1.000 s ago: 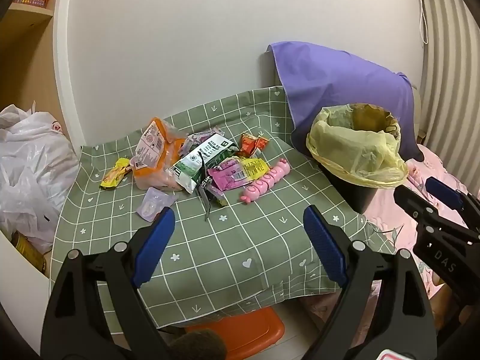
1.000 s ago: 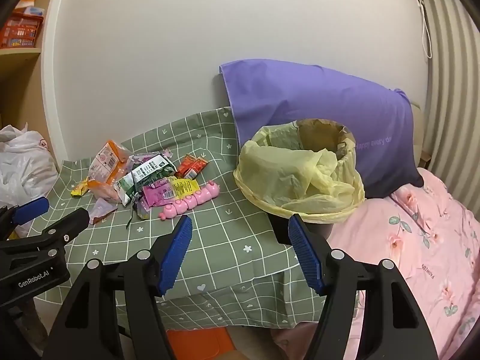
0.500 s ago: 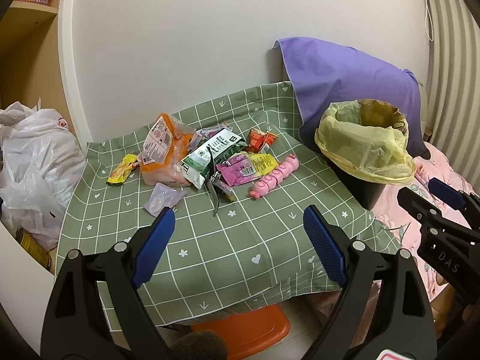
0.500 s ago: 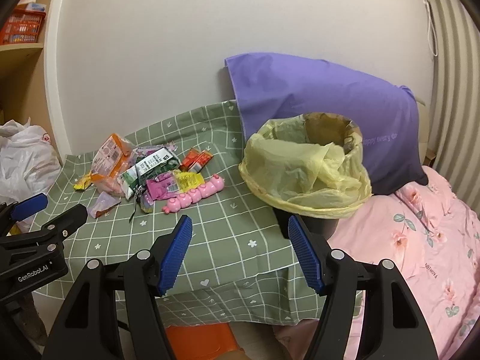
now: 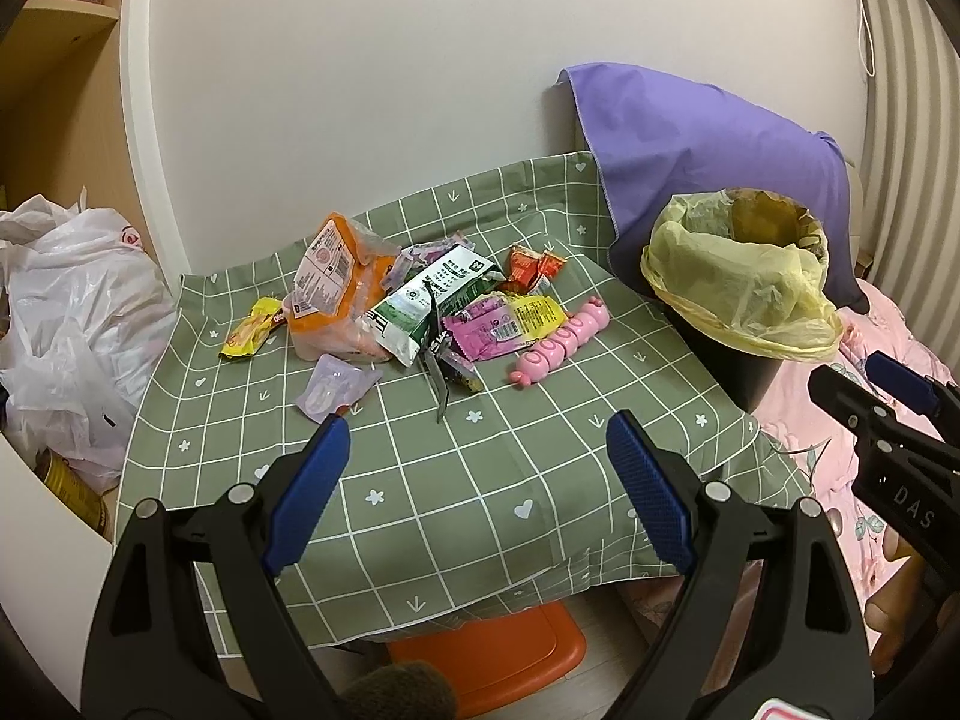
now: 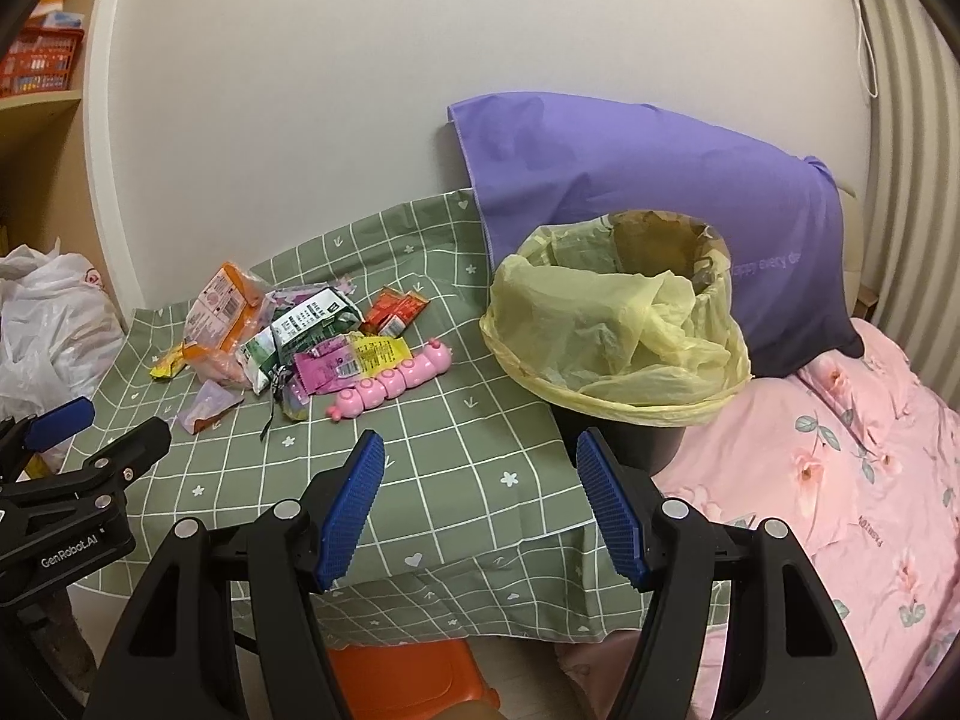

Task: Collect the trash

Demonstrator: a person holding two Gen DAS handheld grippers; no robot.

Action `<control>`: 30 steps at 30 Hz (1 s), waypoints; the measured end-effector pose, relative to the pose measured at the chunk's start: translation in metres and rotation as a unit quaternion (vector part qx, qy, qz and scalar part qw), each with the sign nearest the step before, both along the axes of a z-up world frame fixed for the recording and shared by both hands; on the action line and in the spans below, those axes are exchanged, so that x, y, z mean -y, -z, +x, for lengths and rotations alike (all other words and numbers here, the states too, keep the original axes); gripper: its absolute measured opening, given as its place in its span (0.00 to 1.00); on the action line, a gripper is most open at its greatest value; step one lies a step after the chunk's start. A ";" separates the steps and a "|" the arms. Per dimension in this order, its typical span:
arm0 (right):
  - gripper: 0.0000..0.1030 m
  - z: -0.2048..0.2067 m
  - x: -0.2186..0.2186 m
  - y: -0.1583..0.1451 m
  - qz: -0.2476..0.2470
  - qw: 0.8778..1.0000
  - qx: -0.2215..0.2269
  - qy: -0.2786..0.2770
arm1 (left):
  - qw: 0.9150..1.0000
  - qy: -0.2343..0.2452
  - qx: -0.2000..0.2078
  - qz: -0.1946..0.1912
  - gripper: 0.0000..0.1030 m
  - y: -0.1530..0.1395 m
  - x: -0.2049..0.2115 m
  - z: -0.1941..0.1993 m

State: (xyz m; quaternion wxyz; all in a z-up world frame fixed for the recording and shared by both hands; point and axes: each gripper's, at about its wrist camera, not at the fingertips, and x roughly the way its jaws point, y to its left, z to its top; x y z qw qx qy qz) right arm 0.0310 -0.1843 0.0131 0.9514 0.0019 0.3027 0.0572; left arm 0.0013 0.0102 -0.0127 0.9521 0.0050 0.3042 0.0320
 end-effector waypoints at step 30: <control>0.61 0.000 0.000 -0.006 0.001 1.000 0.019 0.005 | 1.000 0.004 0.020 -0.002 0.81 -0.007 -0.003 -0.002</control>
